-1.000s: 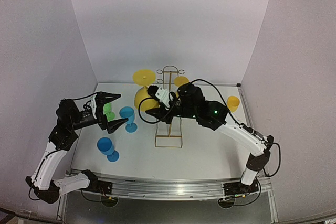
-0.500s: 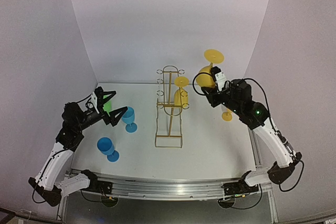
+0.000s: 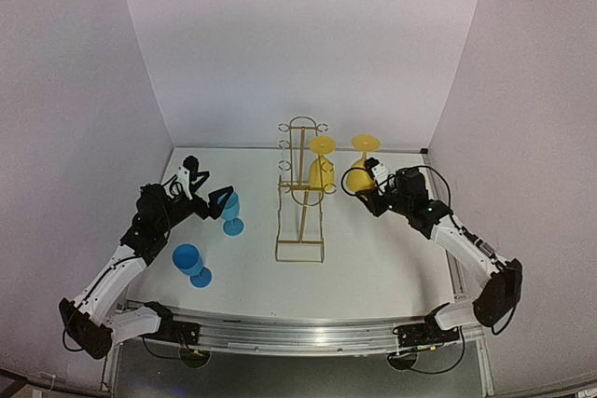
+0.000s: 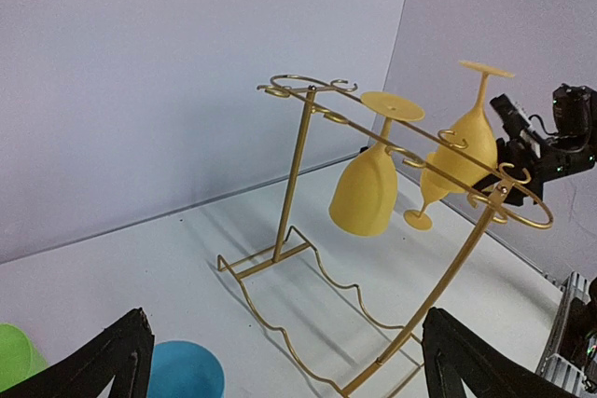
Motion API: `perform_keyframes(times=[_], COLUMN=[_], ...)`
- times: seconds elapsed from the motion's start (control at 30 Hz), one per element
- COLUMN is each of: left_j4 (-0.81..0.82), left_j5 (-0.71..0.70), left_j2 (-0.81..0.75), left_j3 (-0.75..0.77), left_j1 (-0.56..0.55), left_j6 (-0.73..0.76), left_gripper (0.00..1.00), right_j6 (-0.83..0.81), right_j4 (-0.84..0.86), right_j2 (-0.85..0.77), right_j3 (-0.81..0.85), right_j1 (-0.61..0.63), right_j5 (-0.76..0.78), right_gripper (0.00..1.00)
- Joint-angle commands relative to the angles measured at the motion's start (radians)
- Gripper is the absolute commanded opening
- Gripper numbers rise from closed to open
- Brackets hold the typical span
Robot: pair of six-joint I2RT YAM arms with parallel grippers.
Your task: Place the wine glass upside down on the wine glass rack
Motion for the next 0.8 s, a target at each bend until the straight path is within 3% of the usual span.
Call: perform_keyframes(times=[0.0,0.27,0.77], left_j4=[0.066,0.078,0.069], left_j5=[-0.027,-0.038,-0.022], left_j2=[0.042,0.1,0.158], left_j3=[-0.001,0.031,0.091], left_j1=[0.005,0.004,0.005], left_j6=[-0.002,0.004,0.028], left_gripper=[1.0,1.0,1.0], right_j6=[-0.063,-0.097,-0.147], right_j4=[0.187,0.24,0.295], right_j2=[0.025,0.08,0.132], right_j3=[0.035,0.015,-0.016], right_j1=[-0.008,-0.006,0.013], right_j5=[-0.064,-0.171,-0.22], right_gripper=[0.1,0.09,0.07])
